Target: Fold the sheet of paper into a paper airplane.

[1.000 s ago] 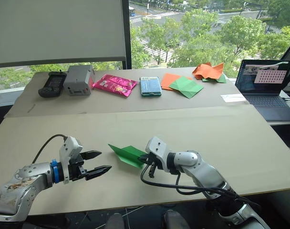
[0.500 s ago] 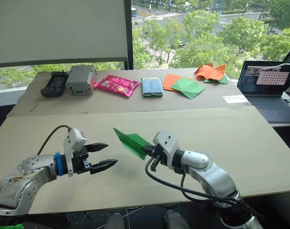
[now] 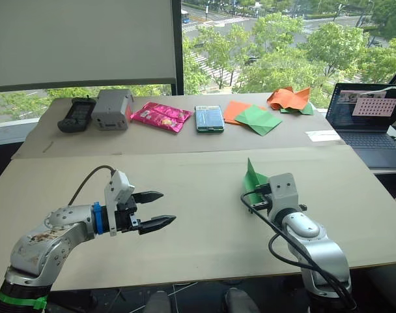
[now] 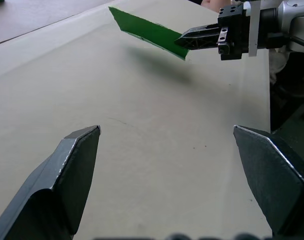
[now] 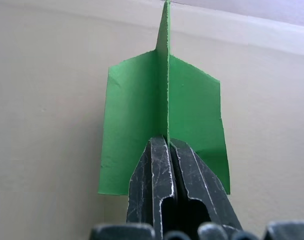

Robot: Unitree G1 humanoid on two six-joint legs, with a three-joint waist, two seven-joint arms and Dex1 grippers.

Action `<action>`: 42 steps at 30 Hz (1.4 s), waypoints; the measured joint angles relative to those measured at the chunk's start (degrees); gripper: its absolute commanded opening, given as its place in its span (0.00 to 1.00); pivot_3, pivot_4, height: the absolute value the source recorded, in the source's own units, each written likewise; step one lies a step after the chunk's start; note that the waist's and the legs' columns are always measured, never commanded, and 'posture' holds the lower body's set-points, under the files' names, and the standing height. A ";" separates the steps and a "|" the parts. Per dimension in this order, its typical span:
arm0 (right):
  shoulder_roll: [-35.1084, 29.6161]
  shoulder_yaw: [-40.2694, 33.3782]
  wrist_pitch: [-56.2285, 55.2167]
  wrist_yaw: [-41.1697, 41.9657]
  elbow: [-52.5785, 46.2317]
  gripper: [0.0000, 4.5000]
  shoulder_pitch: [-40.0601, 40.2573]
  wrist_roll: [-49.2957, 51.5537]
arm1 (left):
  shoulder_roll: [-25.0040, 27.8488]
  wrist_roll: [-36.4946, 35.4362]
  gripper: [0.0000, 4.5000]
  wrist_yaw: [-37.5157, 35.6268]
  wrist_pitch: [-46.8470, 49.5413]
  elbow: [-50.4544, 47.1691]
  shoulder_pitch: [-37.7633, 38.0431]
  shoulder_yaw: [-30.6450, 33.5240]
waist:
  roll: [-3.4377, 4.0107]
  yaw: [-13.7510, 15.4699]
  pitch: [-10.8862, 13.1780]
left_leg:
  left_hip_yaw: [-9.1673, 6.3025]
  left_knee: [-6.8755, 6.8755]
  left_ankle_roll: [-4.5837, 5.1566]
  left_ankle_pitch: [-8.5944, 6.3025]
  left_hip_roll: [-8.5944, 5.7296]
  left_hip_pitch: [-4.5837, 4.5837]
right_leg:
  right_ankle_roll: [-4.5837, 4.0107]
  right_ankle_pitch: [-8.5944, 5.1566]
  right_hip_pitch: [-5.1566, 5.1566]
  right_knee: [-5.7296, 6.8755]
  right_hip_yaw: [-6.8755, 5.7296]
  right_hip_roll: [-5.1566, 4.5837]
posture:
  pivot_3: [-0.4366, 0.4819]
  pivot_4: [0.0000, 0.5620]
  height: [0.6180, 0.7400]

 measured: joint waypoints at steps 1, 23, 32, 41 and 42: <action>0.15 -0.47 0.25 -0.31 0.52 0.01 -0.01 0.04 | 0.00 0.03 1.00 -0.02 -0.03 0.01 0.00 -0.21 | 0.03 -0.05 0.00 | 0.00 0.00 0.00 0.00 0.00 -0.01 | 0.00 0.00 0.01 -0.01 0.00 0.00 | 0.48 0.27 0.82; -3.11 -6.64 -3.18 8.46 -5.71 0.99 -4.20 9.33 | -0.14 2.40 1.00 -1.82 -4.64 2.87 1.55 0.64 | 0.13 -1.04 0.06 | -0.02 -0.01 0.00 0.00 0.01 -0.02 | 0.01 -0.01 0.06 -0.04 -0.01 -0.01 | 0.48 0.27 0.82; -15.48 0.36 -17.51 31.46 -8.20 0.99 1.95 21.56 | -1.20 2.09 1.00 0.74 -6.36 3.90 6.55 7.58 | 0.01 -1.15 0.11 | 0.00 -0.02 -0.02 -0.02 0.00 0.09 | 0.01 -0.02 0.11 -0.13 -0.02 -0.07 | 0.48 0.27 0.82; -17.72 4.60 -24.83 31.98 0.44 0.99 4.78 18.64 | -1.27 2.34 1.00 2.41 -7.35 3.41 8.70 8.56 | -0.03 -0.93 0.16 | 0.02 -0.01 -0.07 -0.05 -0.02 0.03 | 0.00 -0.03 0.04 -0.37 -0.04 -0.11 | 0.48 0.27 0.82; -17.72 4.60 -25.06 31.98 0.45 0.99 4.77 18.65 | -1.29 2.34 1.00 2.59 -7.37 3.25 8.74 8.57 | -0.03 -0.93 0.16 | 0.03 -0.01 -0.07 -0.05 -0.02 0.03 | 0.00 -0.03 0.04 -0.37 -0.04 -0.11 | 0.48 0.27 0.82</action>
